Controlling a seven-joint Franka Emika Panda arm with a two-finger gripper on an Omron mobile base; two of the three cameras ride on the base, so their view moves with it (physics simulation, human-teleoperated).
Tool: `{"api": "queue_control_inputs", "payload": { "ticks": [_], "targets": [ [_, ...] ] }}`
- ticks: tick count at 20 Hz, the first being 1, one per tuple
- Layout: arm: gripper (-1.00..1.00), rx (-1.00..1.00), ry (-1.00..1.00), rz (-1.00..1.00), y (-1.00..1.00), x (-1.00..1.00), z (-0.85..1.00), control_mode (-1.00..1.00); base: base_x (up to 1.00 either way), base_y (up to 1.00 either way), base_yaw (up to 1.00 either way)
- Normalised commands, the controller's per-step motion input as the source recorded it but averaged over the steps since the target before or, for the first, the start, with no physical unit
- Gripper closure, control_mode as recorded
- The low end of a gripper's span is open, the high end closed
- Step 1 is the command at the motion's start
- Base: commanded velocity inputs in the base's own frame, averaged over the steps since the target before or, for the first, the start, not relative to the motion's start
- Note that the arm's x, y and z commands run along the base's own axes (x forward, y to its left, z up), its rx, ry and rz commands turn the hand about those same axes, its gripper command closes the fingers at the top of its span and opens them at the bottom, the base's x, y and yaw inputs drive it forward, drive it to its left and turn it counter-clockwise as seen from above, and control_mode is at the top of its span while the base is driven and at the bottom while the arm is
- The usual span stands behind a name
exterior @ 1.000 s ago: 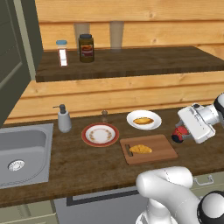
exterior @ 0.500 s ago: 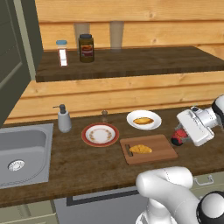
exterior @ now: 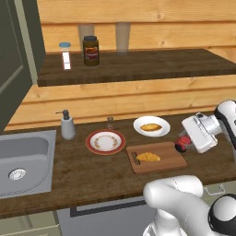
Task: From the different types of pastries on the counter, select a croissant and place it on the cutting board. Then retrieve a jar of jam from the cabinet and place it alongside the croissant on the cutting board.
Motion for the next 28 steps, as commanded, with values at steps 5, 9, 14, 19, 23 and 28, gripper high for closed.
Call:
{"api": "queue_control_inputs", "payload": {
  "ticks": [5, 9, 14, 19, 23, 28],
  "targets": [
    [1.00, 0.00, 0.00, 0.00, -0.13, 0.29, -0.23, -1.00, 0.00, 0.00, 0.00],
    [1.00, 0.00, 0.00, 0.00, -0.25, 0.26, -0.33, -1.00, 0.00, 0.00, 0.00],
    [1.00, 0.00, 0.00, 0.00, -0.06, 0.21, -0.23, -1.00, 0.00, 0.00, 0.00],
    [1.00, 0.00, 0.00, 0.00, 0.00, 0.24, -0.29, -1.00, 0.00, 0.00, 0.00],
    [1.00, 0.00, 0.00, 0.00, 0.00, 0.30, -0.27, -1.00, 0.00, 0.00, 0.00],
    [1.00, 0.00, 0.00, 0.00, 0.00, 0.45, -0.25, -1.00, 0.00, 0.00, 0.00]
  ]
}}
